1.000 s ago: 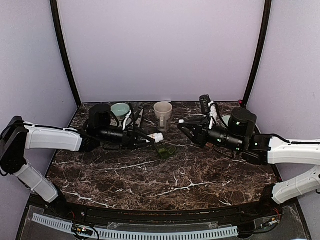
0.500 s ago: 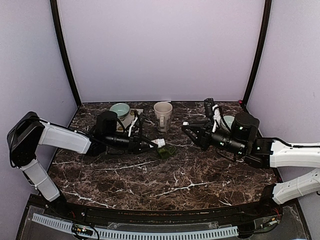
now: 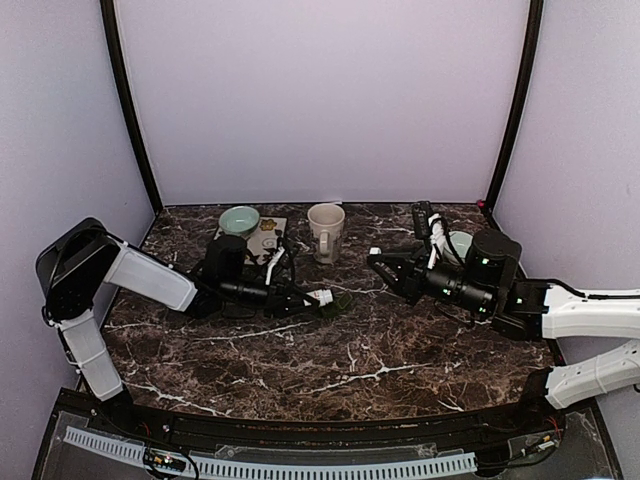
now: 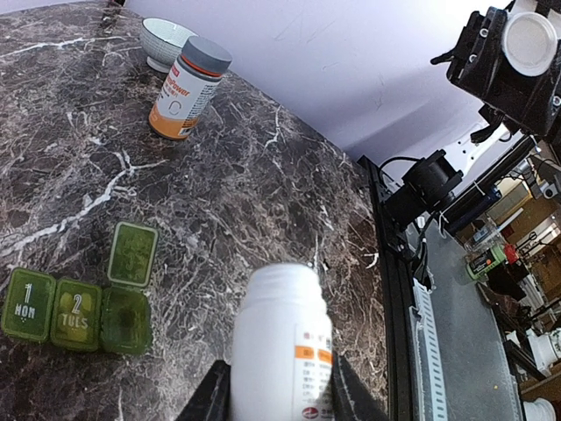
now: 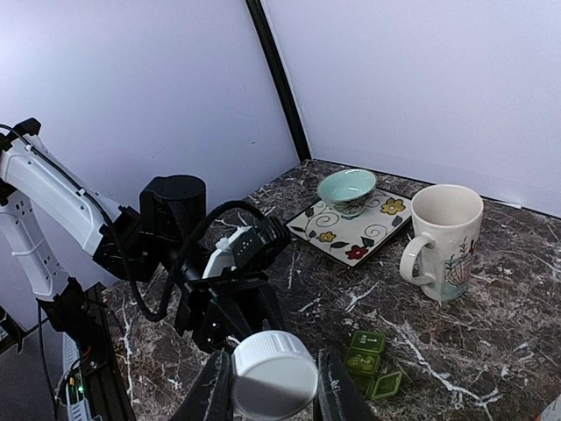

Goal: Sort the pills into containers
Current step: Pour the pill into the compartment of the pill container.

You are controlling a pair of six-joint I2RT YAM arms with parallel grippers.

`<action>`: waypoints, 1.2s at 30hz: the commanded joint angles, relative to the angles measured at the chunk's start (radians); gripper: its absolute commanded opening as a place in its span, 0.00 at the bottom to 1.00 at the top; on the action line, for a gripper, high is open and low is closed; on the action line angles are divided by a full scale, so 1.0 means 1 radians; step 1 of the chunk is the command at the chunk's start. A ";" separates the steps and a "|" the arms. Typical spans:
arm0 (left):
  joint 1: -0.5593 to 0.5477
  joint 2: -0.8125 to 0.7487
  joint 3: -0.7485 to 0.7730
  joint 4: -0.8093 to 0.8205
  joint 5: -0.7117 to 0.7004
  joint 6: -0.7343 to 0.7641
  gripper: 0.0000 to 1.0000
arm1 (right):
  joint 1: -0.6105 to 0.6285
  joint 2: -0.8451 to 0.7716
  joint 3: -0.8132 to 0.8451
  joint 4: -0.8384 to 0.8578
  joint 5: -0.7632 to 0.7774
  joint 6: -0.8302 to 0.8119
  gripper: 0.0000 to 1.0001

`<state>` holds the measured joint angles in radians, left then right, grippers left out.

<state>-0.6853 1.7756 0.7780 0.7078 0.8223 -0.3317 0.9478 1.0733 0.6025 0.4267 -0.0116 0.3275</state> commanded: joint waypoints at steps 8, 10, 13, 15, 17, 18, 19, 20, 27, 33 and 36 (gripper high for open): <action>0.019 0.057 0.025 0.066 -0.018 0.037 0.00 | -0.009 -0.018 -0.010 0.041 0.007 0.005 0.11; 0.022 0.069 0.028 0.072 -0.018 0.037 0.00 | -0.009 -0.019 -0.009 0.037 0.009 0.006 0.11; 0.025 0.086 0.030 0.083 -0.028 0.036 0.00 | -0.011 -0.018 -0.008 0.032 0.007 0.005 0.11; 0.027 0.097 0.031 0.089 -0.033 0.036 0.00 | -0.013 -0.019 -0.007 0.030 0.006 0.004 0.11; 0.028 0.109 0.037 0.088 -0.036 0.038 0.00 | -0.014 -0.020 -0.008 0.029 0.004 0.005 0.10; 0.027 0.113 0.040 0.089 -0.040 0.040 0.00 | -0.015 -0.021 -0.007 0.028 0.003 0.005 0.10; 0.028 0.117 0.042 0.088 -0.045 0.040 0.00 | -0.015 -0.020 -0.008 0.029 0.003 0.005 0.10; 0.029 0.122 0.043 0.088 -0.048 0.043 0.00 | -0.016 -0.019 -0.008 0.029 0.002 0.006 0.10; 0.032 0.146 0.066 0.059 -0.063 0.061 0.00 | -0.021 -0.021 -0.015 0.032 -0.002 0.008 0.10; 0.032 0.162 0.079 0.031 -0.074 0.076 0.00 | -0.026 -0.022 -0.022 0.037 -0.005 0.011 0.10; 0.032 0.166 0.084 0.011 -0.074 0.090 0.00 | -0.029 -0.021 -0.025 0.040 -0.008 0.011 0.10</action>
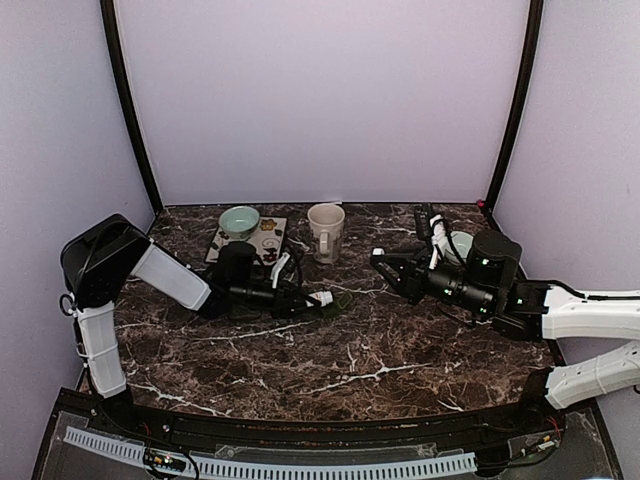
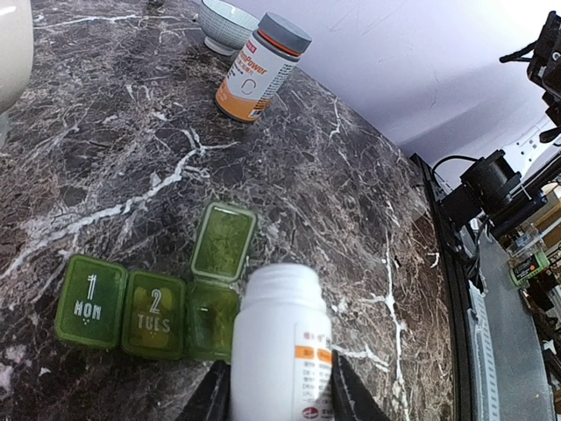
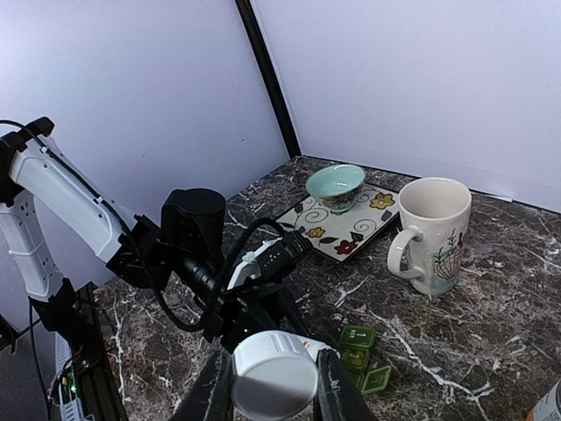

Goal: Sort the pills into containers
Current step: Pour the pill into the compartment of the pill container.

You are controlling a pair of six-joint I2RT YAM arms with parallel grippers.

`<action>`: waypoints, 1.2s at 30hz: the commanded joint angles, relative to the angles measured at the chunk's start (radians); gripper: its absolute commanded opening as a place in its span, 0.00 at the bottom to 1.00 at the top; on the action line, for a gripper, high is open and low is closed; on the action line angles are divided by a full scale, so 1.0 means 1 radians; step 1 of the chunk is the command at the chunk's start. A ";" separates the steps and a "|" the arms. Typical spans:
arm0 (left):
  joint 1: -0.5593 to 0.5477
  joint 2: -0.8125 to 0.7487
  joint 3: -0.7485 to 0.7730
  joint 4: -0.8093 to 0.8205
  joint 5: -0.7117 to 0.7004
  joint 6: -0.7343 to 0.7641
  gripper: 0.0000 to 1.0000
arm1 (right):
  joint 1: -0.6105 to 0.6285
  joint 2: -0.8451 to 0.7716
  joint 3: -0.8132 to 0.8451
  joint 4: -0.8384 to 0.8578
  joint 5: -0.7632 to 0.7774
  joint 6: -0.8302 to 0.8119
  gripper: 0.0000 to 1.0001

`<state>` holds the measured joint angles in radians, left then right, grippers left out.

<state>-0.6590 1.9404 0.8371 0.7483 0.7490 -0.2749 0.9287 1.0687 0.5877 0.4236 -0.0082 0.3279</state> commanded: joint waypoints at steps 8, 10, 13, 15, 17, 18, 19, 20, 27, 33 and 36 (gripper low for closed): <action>0.006 0.012 0.038 -0.068 -0.041 0.053 0.00 | -0.014 -0.010 -0.010 0.050 -0.019 0.014 0.10; 0.006 0.015 0.040 -0.072 -0.044 0.056 0.00 | -0.015 -0.009 -0.009 0.050 -0.020 0.014 0.10; 0.006 0.018 0.047 -0.089 -0.051 0.063 0.00 | -0.016 -0.008 -0.012 0.050 -0.021 0.016 0.10; 0.006 0.019 0.048 -0.097 -0.053 0.069 0.00 | -0.016 -0.007 -0.012 0.051 -0.022 0.017 0.10; 0.006 0.019 0.050 -0.106 -0.055 0.074 0.00 | -0.017 -0.007 -0.014 0.052 -0.022 0.017 0.10; 0.006 0.020 0.051 -0.112 -0.056 0.077 0.00 | -0.017 -0.006 -0.013 0.052 -0.022 0.017 0.10; 0.006 0.020 0.054 -0.119 -0.057 0.080 0.00 | -0.018 -0.006 -0.013 0.052 -0.022 0.017 0.10; 0.006 0.020 0.057 -0.127 -0.059 0.084 0.00 | -0.018 -0.005 -0.012 0.051 -0.024 0.018 0.10; 0.004 0.013 0.085 -0.199 -0.062 0.117 0.00 | -0.019 -0.005 -0.015 0.051 -0.024 0.019 0.10; -0.002 0.003 0.105 -0.269 -0.077 0.147 0.00 | -0.021 -0.003 -0.016 0.055 -0.026 0.022 0.10; -0.004 -0.001 0.115 -0.298 -0.088 0.158 0.00 | -0.021 -0.004 -0.016 0.055 -0.026 0.023 0.10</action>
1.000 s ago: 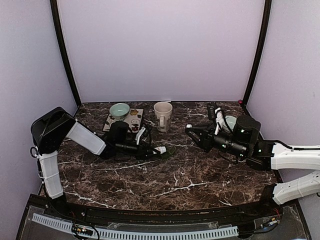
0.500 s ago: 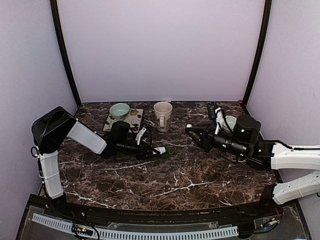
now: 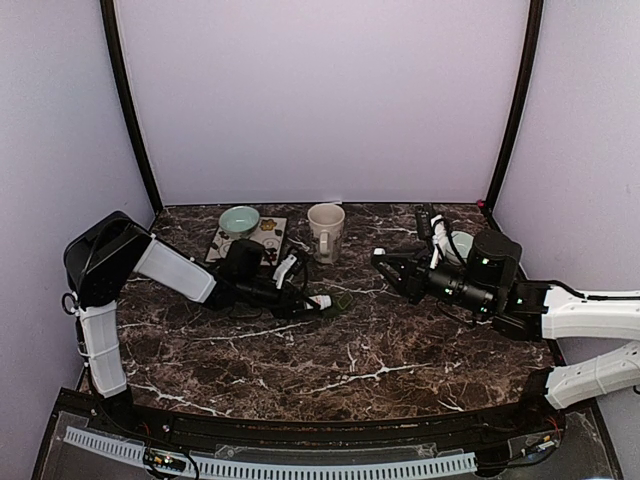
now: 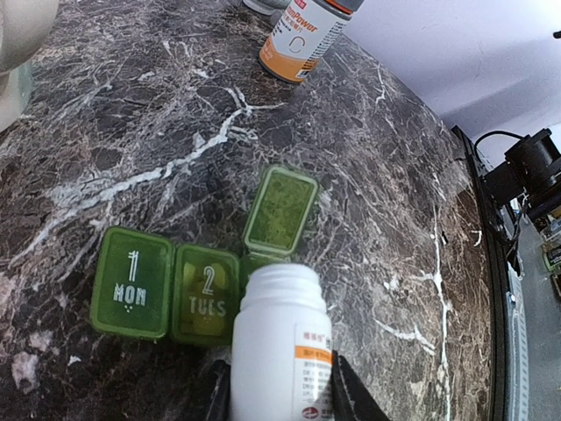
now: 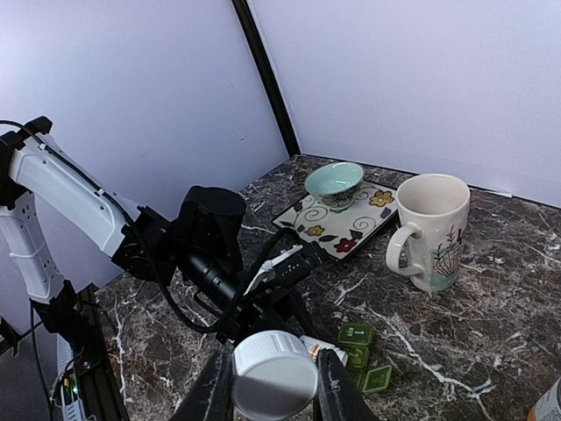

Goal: Sort the pills into containers
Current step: Pour the pill into the compartment of the pill container.

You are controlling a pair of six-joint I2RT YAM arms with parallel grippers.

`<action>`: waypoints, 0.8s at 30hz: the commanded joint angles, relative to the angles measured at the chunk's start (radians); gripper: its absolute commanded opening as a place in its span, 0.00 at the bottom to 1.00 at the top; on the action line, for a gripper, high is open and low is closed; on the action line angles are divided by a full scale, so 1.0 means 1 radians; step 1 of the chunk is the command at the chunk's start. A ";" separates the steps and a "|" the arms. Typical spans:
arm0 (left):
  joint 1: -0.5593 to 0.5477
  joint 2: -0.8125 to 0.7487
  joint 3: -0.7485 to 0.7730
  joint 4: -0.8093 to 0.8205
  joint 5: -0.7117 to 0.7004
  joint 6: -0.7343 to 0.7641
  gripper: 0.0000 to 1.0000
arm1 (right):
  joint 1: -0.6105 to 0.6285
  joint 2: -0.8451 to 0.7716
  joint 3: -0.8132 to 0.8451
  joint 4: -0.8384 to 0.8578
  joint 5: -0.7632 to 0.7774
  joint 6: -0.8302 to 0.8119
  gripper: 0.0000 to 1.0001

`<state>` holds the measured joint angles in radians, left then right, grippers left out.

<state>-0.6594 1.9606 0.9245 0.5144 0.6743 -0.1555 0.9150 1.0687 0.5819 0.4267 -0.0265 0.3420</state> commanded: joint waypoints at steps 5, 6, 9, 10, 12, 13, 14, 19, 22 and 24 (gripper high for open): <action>-0.011 -0.032 0.047 -0.119 -0.027 0.062 0.00 | -0.007 -0.003 -0.011 0.052 -0.009 0.011 0.10; -0.012 -0.034 0.051 -0.131 -0.029 0.069 0.00 | -0.007 -0.004 -0.011 0.052 -0.010 0.012 0.10; -0.016 -0.040 0.062 -0.156 -0.038 0.080 0.00 | -0.007 -0.005 -0.012 0.051 -0.010 0.013 0.10; -0.018 -0.043 0.067 -0.166 -0.042 0.083 0.00 | -0.007 -0.005 -0.013 0.051 -0.010 0.014 0.10; -0.019 -0.049 0.070 -0.180 -0.048 0.090 0.00 | -0.007 -0.006 -0.014 0.053 -0.011 0.015 0.10; -0.020 -0.052 0.071 -0.186 -0.051 0.092 0.00 | -0.007 -0.006 -0.014 0.053 -0.010 0.016 0.10; -0.021 -0.054 0.072 -0.190 -0.053 0.092 0.00 | -0.007 -0.007 -0.015 0.052 -0.012 0.015 0.10; -0.025 -0.068 0.076 -0.210 -0.065 0.100 0.00 | -0.007 -0.006 -0.014 0.054 -0.015 0.017 0.10; -0.027 -0.080 0.076 -0.213 -0.069 0.103 0.00 | -0.007 -0.006 -0.014 0.055 -0.016 0.018 0.10; -0.027 -0.087 0.076 -0.214 -0.071 0.102 0.00 | -0.007 -0.005 -0.014 0.055 -0.016 0.020 0.10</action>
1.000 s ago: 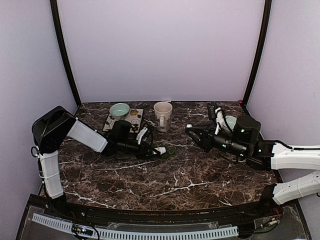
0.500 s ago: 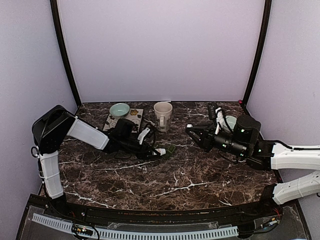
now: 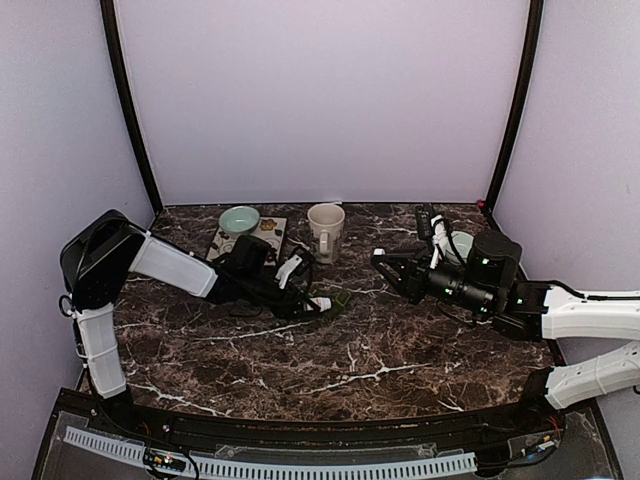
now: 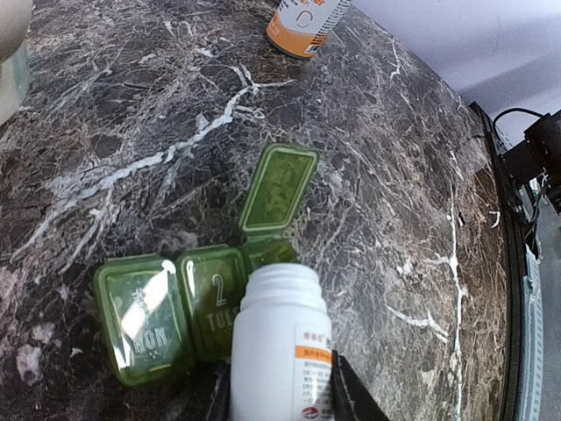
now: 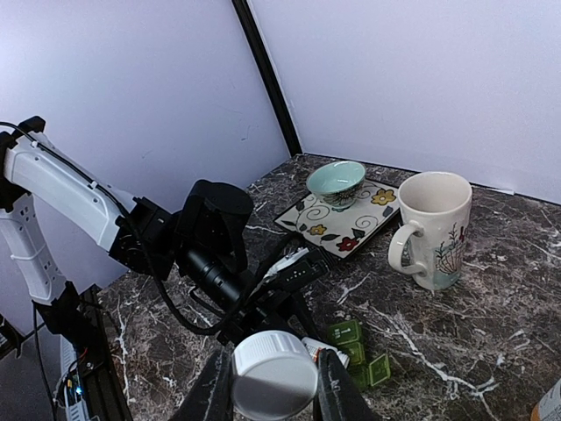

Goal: Sort the pills into containers
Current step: Pour the pill into the compartment of the pill container.

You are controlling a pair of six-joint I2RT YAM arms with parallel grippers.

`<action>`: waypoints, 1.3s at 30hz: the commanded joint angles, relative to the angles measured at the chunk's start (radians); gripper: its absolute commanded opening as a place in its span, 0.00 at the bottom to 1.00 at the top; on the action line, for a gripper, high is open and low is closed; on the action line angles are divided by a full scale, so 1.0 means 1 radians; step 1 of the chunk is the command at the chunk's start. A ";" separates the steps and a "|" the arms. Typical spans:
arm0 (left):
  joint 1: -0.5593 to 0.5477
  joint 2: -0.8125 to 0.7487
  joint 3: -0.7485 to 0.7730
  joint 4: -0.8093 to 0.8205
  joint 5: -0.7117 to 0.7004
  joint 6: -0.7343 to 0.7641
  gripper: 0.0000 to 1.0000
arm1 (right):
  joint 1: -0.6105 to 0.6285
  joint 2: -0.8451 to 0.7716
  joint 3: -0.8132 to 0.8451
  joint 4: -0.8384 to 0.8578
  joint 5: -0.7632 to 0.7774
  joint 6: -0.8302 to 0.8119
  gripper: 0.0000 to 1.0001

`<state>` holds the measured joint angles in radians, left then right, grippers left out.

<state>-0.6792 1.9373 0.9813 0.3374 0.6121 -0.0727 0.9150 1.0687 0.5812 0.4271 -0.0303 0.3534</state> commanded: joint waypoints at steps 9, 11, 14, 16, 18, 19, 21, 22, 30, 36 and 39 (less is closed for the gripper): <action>-0.012 -0.070 0.030 -0.043 -0.001 0.016 0.00 | -0.007 -0.005 -0.015 0.058 -0.016 0.013 0.10; -0.015 -0.070 0.034 -0.051 -0.002 0.019 0.00 | -0.007 -0.006 -0.017 0.057 -0.016 0.012 0.10; -0.020 -0.071 0.043 -0.065 -0.009 0.024 0.00 | -0.007 -0.009 -0.019 0.058 -0.016 0.013 0.10; -0.023 -0.073 0.046 -0.071 -0.013 0.025 0.00 | -0.007 -0.010 -0.021 0.060 -0.016 0.014 0.10; -0.025 -0.074 0.051 -0.077 -0.018 0.026 0.00 | -0.008 -0.013 -0.023 0.060 -0.016 0.015 0.09; -0.026 -0.075 0.055 -0.080 -0.020 0.027 0.00 | -0.007 -0.013 -0.024 0.062 -0.016 0.015 0.09; -0.028 -0.075 0.061 -0.087 -0.025 0.030 0.00 | -0.007 -0.015 -0.027 0.062 -0.016 0.016 0.09; -0.028 -0.074 0.064 -0.091 -0.030 0.031 0.00 | -0.007 -0.017 -0.028 0.065 -0.016 0.017 0.10; -0.035 -0.070 0.082 -0.128 -0.063 0.042 0.00 | -0.007 -0.030 -0.035 0.063 -0.013 0.019 0.09; -0.036 -0.068 0.075 -0.117 -0.067 0.037 0.00 | -0.007 -0.031 -0.038 0.066 -0.015 0.023 0.09; -0.036 -0.070 0.061 -0.095 -0.066 0.027 0.00 | -0.007 -0.029 -0.038 0.063 -0.017 0.023 0.09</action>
<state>-0.7113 1.9141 1.0412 0.2295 0.5514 -0.0463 0.9150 1.0542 0.5526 0.4469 -0.0345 0.3687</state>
